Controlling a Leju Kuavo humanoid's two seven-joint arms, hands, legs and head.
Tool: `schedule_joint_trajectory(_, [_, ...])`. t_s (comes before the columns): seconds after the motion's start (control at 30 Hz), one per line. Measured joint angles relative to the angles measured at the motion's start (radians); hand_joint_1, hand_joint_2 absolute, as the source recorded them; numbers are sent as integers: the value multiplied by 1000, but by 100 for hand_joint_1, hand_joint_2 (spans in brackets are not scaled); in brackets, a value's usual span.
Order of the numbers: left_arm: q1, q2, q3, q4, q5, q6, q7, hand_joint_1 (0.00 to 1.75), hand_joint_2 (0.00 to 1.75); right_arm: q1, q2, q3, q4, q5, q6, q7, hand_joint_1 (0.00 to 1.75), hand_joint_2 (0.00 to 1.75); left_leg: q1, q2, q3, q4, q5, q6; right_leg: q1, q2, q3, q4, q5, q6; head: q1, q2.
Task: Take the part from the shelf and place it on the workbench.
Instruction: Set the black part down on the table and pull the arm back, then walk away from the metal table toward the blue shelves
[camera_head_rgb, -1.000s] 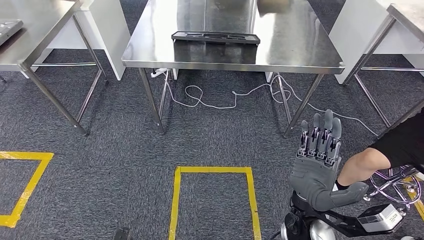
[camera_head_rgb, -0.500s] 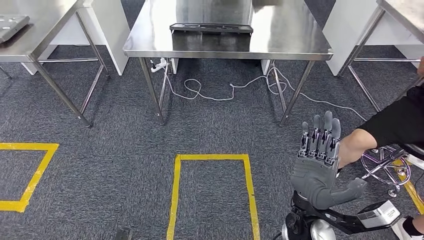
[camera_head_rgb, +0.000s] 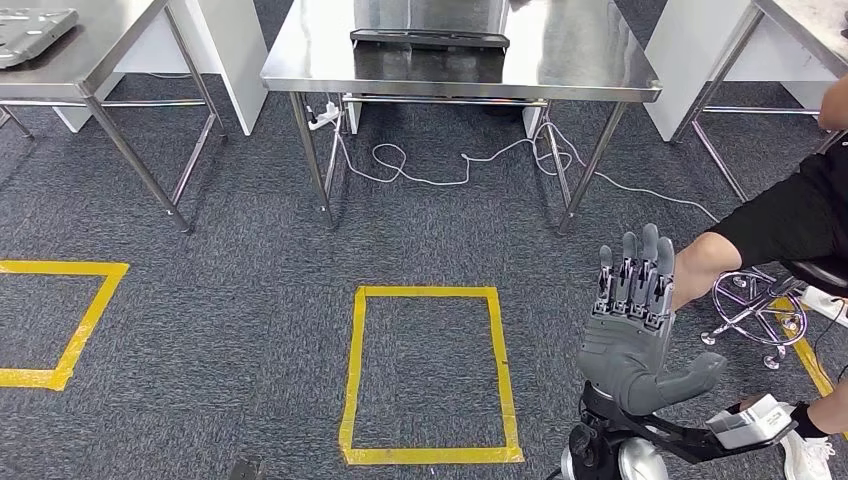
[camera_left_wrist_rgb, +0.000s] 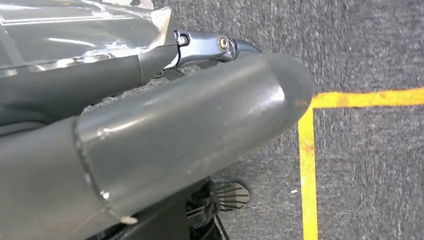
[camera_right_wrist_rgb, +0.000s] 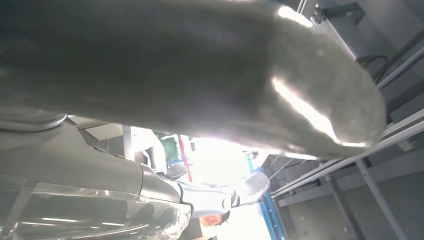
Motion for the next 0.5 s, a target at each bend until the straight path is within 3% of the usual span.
schedule_joint_trajectory(0.07, [-1, -1, 0, 0, 0, 1, 0, 0, 0, 5, -3, 0, 1, -1, 0, 0, 0, 0, 2, 6, -28, -7, 30, 15, -2, 5, -36, 82, -76, -10, 4, 0])
schedule_joint_trajectory(0.13, [-1, -1, 0, 0, 0, 1, 0, 0, 0, 8, -6, 0, 3, -1, 0, 0, 0, 0, 1, 8, -60, -7, 57, 18, -5, 8, -67, 210, -155, -13, 8, 0])
schedule_joint_trajectory(0.17, [-1, -1, 0, 0, 0, 1, 0, 0, 0, 10, -8, 0, 4, -1, 0, 0, 0, 0, 0, 10, -76, -6, 70, 16, -7, 8, -68, 255, -168, -6, 9, 0])
schedule_joint_trajectory(0.2, [0, -1, 0, 0, 0, 1, 0, 0, 0, 11, -10, 0, 5, -2, 0, 0, 0, 0, 0, 11, -91, -5, 84, 14, -8, 8, -54, 271, -163, 5, 9, 0])
schedule_joint_trajectory(0.27, [0, -1, 0, 0, 1, 1, 0, 0, 0, 12, -12, 0, 6, -2, 0, 0, 0, 0, 2, 12, -121, -2, 108, 6, -14, 8, 27, 193, -122, 27, 9, 0])
schedule_joint_trajectory(0.3, [0, -1, 0, 0, 2, 3, 0, 0, 0, 12, -12, 0, 6, -3, 0, 0, 0, 0, 1, 11, -133, 0, 119, 0, -16, 9, 85, 113, -117, 31, 10, 0])
schedule_joint_trajectory(0.33, [0, -1, 0, -1, 2, 4, 0, 0, 0, 12, -12, 0, 6, -4, 0, 0, 0, 0, 1, 11, -142, 1, 130, -6, -13, 10, 136, 39, -120, 27, 9, 0])
schedule_joint_trajectory(0.4, [0, -1, 0, -1, 5, 7, -2, 0, 0, 13, -12, 0, 6, -4, -4, 0, 0, 0, -2, 10, -149, -1, 149, -20, -3, 12, 181, -45, -139, 9, 9, 0])
schedule_joint_trajectory(0.47, [2, -1, 0, -1, 7, 13, -5, 0, 0, 12, -11, 0, 9, 15, -27, 7, 0, 0, 1, 11, -152, -5, 155, -33, -4, 11, 167, -48, -132, -14, 7, 0])
schedule_joint_trajectory(0.5, [4, -1, 0, -1, 7, 18, -6, 0, 0, 9, -11, 0, 12, 43, -54, 16, 0, 0, 4, 10, -158, 5, 137, -37, -7, 10, 160, -48, -124, -28, 5, 0])
